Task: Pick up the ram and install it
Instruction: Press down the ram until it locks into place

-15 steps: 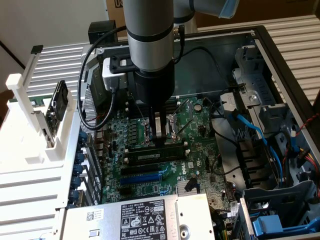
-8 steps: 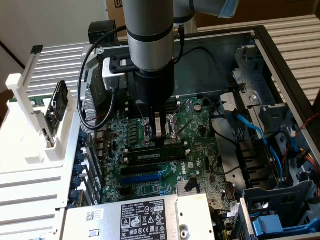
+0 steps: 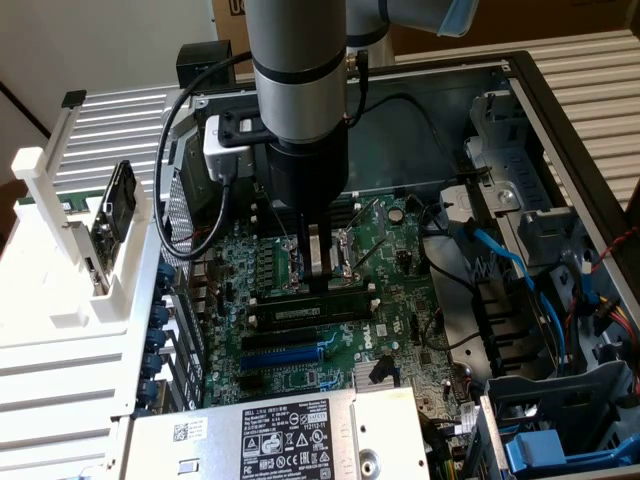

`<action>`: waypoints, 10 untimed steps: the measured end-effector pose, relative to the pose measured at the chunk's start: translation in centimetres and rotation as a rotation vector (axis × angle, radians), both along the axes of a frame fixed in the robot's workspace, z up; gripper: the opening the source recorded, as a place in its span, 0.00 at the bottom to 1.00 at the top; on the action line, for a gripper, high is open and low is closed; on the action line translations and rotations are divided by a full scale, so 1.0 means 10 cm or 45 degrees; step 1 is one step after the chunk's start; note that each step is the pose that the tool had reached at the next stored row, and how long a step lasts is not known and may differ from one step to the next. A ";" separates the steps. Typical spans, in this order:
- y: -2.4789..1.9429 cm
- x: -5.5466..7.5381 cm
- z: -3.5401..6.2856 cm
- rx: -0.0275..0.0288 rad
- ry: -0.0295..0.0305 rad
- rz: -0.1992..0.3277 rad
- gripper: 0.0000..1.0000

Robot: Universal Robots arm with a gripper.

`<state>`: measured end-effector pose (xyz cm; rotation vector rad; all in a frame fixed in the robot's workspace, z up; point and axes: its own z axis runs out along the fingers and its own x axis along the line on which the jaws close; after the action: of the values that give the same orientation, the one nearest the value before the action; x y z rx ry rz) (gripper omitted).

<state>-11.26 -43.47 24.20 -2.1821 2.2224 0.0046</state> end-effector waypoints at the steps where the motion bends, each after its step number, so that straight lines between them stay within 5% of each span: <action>1: 0.001 -0.01 0.000 0.0001 -0.0002 0.000 0.10; 6: 0.001 -0.01 -0.004 -0.0001 -0.0004 0.000 0.10; 10: 0.002 -0.01 -0.006 0.0001 0.0091 0.000 0.10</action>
<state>-11.39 -43.45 24.14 -2.1855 2.2261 0.0125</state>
